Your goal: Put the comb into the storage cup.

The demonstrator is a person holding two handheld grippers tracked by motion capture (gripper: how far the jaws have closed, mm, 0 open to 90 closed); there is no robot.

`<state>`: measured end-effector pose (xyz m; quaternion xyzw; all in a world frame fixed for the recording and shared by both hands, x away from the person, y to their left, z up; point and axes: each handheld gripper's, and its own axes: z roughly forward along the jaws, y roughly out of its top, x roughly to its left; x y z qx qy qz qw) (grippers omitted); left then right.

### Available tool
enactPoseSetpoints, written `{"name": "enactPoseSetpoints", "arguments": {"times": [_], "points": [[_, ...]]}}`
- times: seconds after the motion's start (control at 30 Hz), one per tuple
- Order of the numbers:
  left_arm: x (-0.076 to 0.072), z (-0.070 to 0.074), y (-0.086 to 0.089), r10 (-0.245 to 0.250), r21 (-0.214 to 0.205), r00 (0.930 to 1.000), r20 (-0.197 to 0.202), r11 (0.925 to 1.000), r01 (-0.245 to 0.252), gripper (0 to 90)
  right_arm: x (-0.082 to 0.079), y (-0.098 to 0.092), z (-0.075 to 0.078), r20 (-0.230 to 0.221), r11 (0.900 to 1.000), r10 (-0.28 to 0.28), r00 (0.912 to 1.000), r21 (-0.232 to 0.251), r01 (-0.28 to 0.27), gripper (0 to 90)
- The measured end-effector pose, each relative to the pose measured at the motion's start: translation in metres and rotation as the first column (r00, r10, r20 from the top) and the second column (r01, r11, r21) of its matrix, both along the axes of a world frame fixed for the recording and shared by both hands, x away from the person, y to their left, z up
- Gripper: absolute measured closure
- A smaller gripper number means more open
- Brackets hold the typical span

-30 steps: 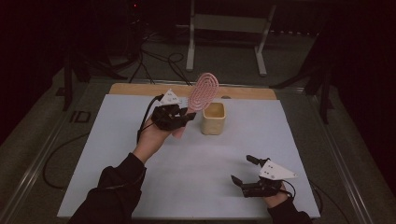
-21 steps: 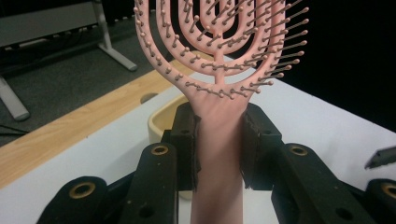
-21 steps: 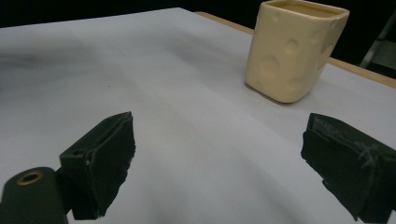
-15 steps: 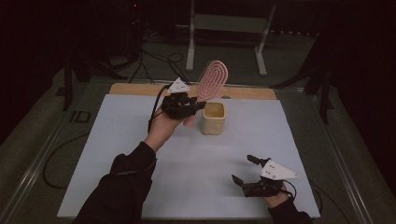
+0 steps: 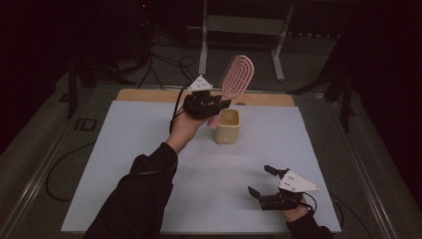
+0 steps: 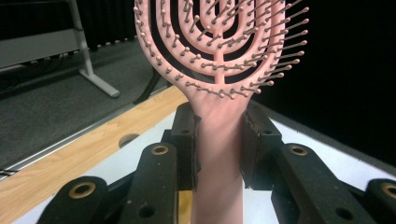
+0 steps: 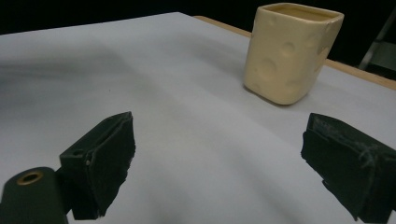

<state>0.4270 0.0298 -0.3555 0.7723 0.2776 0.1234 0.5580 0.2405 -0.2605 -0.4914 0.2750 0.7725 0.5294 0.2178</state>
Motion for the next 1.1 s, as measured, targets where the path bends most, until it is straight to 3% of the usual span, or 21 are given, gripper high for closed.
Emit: {"name": "enactPoseSetpoints", "arguments": {"times": [0.1,0.3,0.37,0.53,1.1], "points": [[0.003,0.001,-0.003,-0.005,-0.019,1.0,0.003,0.9998,0.006,70.1,0.0,0.0,0.0,-0.001,1.0,0.002,1.0,0.003,-0.002,9.4],[0.008,-0.001,-0.01,-0.018,-0.01,0.9996,0.021,0.9998,0.018,70.1,0.0,-0.001,0.0,-0.003,1.0,0.003,1.0,0.007,-0.003,9.4],[0.01,-0.001,-0.012,-0.025,-0.03,0.9995,0.018,0.9992,0.025,70.1,0.0,-0.001,0.0,0.0,1.0,0.003,1.0,0.005,-0.003,9.4],[0.013,-0.001,-0.018,-0.036,-0.021,0.9985,0.042,0.9991,0.037,70.1,-0.001,-0.001,0.0,-0.002,1.0,0.001,1.0,0.004,-0.001,9.4],[0.035,-0.016,-0.031,-0.004,-0.117,0.9964,0.085,0.993,0.014,70.1,0.0,-0.001,-0.001,-0.011,0.9999,0.003,0.9999,0.014,-0.003,9.4]]}}
